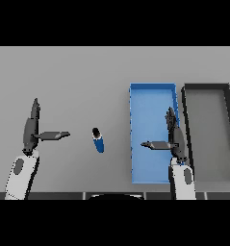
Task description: Pick up the blue pipe and place it into the blue bin.
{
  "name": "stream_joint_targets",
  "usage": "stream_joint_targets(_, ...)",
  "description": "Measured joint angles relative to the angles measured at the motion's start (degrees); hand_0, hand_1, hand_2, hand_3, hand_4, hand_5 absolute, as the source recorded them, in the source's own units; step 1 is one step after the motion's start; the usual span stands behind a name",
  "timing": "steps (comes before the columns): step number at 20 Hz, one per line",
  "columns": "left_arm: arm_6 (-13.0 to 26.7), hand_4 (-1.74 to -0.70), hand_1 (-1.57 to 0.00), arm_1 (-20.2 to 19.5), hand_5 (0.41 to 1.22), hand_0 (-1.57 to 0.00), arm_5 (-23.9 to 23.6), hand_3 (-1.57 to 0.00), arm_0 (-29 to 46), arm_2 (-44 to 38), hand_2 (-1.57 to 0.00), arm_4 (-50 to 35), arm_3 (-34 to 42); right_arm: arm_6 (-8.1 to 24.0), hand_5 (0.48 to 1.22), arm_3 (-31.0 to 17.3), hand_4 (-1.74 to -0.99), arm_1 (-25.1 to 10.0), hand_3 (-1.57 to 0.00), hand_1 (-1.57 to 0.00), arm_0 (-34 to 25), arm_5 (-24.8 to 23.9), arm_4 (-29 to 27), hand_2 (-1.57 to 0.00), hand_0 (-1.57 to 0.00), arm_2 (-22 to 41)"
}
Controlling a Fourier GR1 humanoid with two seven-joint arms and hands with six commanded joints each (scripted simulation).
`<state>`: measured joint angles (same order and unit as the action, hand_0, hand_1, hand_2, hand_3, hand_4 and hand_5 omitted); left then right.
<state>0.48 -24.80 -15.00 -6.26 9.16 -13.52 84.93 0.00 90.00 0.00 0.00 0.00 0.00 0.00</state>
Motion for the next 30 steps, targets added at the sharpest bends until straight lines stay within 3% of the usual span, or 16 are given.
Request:
stream_joint_targets(6,0.0,-0.97,0.0,-0.2,0.593,0.0,0.2,0.0,-1.2,-0.5,0.0,-0.2,-1.0,0.8,0.629,-1.4,-1.205,-0.1,0.0,0.0,-1.5,-0.3,0.1,0.0,0.0,-0.4)
stream_joint_targets(7,-4.1,-0.96,0.0,-3.7,0.592,0.0,6.0,0.0,1.1,1.1,0.0,0.4,-1.1,-5.2,0.628,0.8,-1.201,-4.0,0.0,0.0,0.7,0.3,4.3,0.0,0.0,1.1)
stream_joint_targets(9,-7.6,-0.96,0.0,-7.6,0.59,0.0,11.9,0.0,2.2,2.0,0.0,0.9,-2.2,-8.1,0.626,4.1,-1.197,-7.1,0.0,0.0,3.3,0.9,8.7,0.0,0.0,3.5)
stream_joint_targets(16,-12.6,-0.99,0.0,-11.2,0.573,0.0,20.7,0.0,3.6,3.8,0.0,-0.6,-0.7,-5.1,0.619,6.9,-1.181,-8.4,0.0,0.0,4.5,1.7,10.2,0.0,0.0,4.8)
stream_joint_targets(19,-11.1,-1.05,0.0,-13.6,0.535,0.0,24.4,0.0,5.2,6.1,0.0,-0.2,2.5,-6.1,0.615,6.1,-1.176,-8.2,0.0,0.0,4.4,1.8,10.4,0.0,0.0,5.1)
stream_joint_targets(21,-9.7,-1.1,0.0,-13.1,0.51,0.0,26.3,0.0,5.7,8.7,0.0,0.1,4.9,-5.3,0.616,5.7,-1.173,-8.3,0.0,0.0,3.6,1.6,10.8,0.0,0.0,5.1)
stream_joint_targets(25,-5.1,-1.14,0.0,-10.0,0.464,0.0,27.1,0.0,5.5,14.3,0.0,3.2,7.4,-4.5,0.619,6.2,-1.189,-8.7,0.0,0.0,4.1,2.1,10.3,0.0,0.0,4.8)
stream_joint_targets(30,-3.6,-1.15,0.0,-5.0,0.452,0.0,26.7,0.0,3.3,18.4,0.0,6.1,6.4,-4.7,0.627,5.9,-1.218,-8.1,0.0,0.0,4.1,2.0,10.1,0.0,0.0,4.9)
